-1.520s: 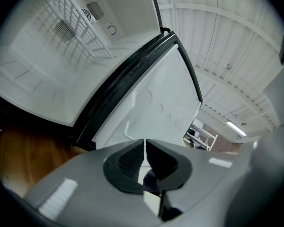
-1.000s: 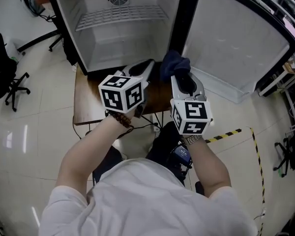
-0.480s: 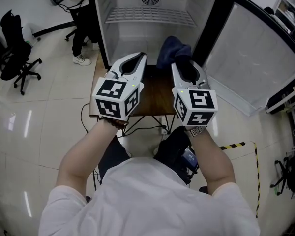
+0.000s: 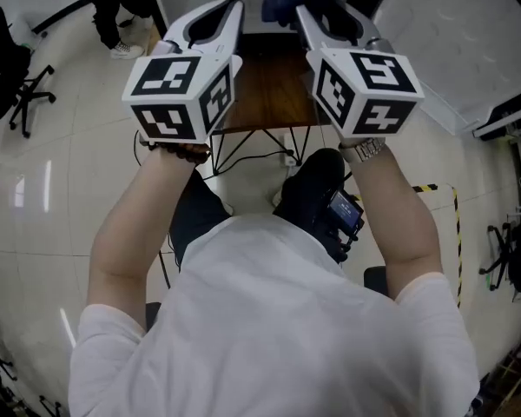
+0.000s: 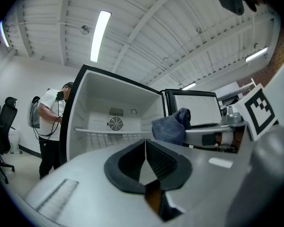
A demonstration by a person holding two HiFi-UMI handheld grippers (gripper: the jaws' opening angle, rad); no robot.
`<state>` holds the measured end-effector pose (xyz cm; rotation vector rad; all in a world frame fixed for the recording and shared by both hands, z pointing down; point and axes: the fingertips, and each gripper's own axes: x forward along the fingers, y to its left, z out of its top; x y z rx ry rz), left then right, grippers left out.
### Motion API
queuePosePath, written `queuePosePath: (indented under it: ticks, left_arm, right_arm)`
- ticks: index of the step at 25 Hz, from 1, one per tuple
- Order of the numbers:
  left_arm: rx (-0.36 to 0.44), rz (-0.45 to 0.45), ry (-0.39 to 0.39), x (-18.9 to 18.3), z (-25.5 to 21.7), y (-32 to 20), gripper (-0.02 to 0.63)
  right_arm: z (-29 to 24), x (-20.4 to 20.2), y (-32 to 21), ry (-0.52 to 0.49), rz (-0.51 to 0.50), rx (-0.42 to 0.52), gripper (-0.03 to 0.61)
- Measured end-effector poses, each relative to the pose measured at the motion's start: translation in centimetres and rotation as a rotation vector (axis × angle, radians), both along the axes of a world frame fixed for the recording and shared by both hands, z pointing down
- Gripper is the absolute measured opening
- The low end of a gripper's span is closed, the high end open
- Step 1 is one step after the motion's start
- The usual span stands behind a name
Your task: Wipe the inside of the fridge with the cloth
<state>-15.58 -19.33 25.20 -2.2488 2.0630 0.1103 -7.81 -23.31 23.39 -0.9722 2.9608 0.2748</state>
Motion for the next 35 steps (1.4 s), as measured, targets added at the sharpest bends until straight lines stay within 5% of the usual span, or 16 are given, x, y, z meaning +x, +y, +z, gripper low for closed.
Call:
queuePosePath:
  ticks: [35]
  left_arm:
    - [-0.019, -0.009, -0.07, 1.7, 1.5, -2.1, 0.005]
  right_arm:
    - [2.2, 1.1, -1.2, 0.004, 0.02, -0.018, 0.104]
